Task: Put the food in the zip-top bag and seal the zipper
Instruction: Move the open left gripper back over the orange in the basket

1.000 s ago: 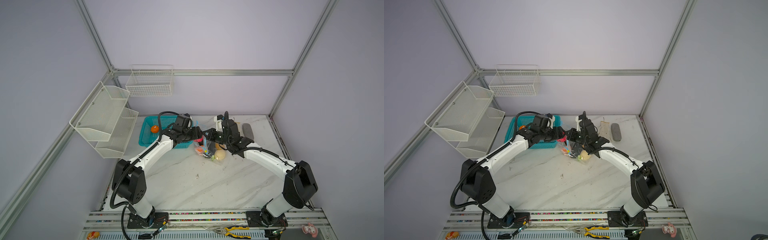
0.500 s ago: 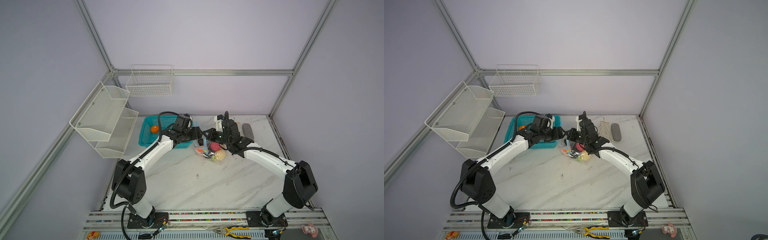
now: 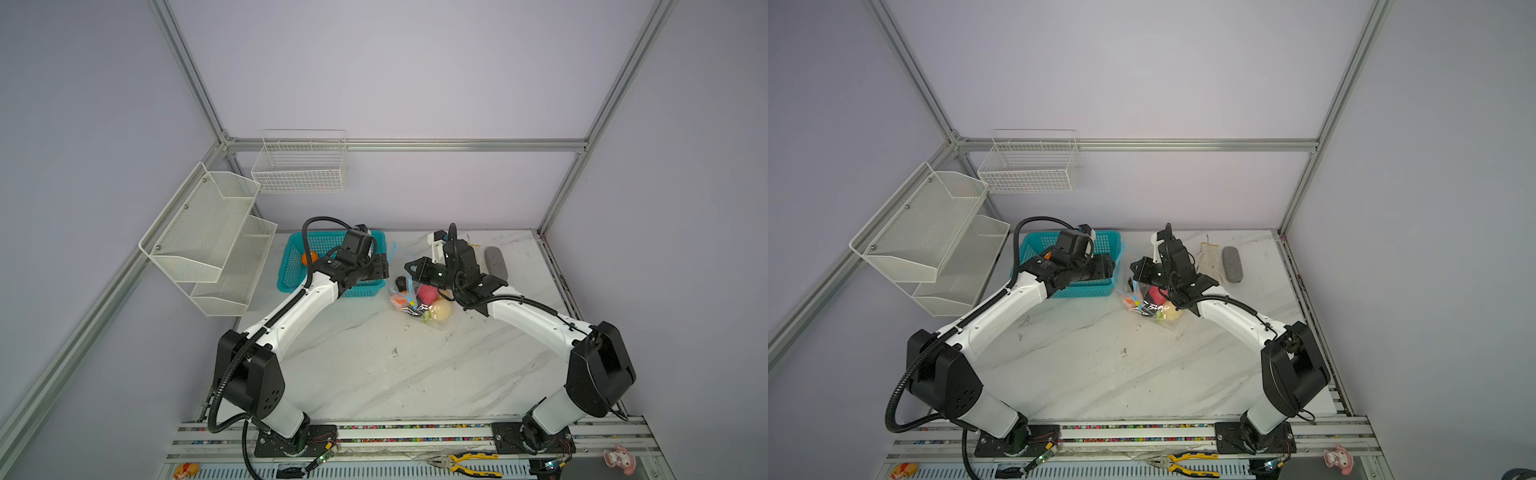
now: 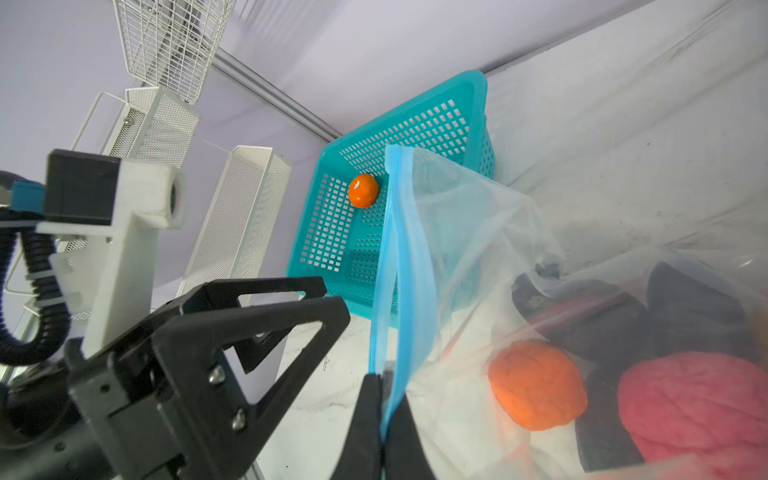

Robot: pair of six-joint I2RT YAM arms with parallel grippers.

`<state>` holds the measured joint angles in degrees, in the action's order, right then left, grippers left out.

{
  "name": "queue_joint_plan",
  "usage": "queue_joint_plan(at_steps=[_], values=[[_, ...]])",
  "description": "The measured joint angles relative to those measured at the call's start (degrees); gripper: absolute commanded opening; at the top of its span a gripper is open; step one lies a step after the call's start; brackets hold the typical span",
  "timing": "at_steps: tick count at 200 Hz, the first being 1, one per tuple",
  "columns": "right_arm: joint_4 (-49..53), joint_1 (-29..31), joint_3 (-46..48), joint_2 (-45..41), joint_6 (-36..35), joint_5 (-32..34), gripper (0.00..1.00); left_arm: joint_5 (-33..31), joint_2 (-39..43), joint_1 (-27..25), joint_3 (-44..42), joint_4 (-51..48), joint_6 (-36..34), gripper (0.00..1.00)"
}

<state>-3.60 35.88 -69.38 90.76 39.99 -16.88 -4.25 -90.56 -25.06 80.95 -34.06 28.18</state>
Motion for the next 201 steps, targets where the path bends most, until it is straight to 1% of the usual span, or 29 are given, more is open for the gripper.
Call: queue_joint_plan(at_steps=[54,80,114,149,201], values=[[-0.68,0.00,0.57,-0.09,0.00,-0.55,0.00,-7.69,-2.82,6.82,0.48,-3.54,-3.85,0.71],[-0.94,0.00,0.57,-0.09,0.00,-0.92,0.00,-11.45,-7.67,9.88,3.87,-4.33,-5.51,0.71],[-1.07,0.00,0.57,-0.04,-0.02,-1.16,0.00,-15.08,-16.63,13.92,10.91,-4.83,-7.56,0.71],[-1.51,0.00,0.57,0.24,-0.07,-1.49,0.00,-15.58,-25.57,17.92,18.03,-5.31,-8.44,0.71],[-2.25,0.00,0.57,1.84,-0.24,-2.40,0.00,-14.67,-35.32,22.12,27.63,-7.48,-9.97,0.71]])
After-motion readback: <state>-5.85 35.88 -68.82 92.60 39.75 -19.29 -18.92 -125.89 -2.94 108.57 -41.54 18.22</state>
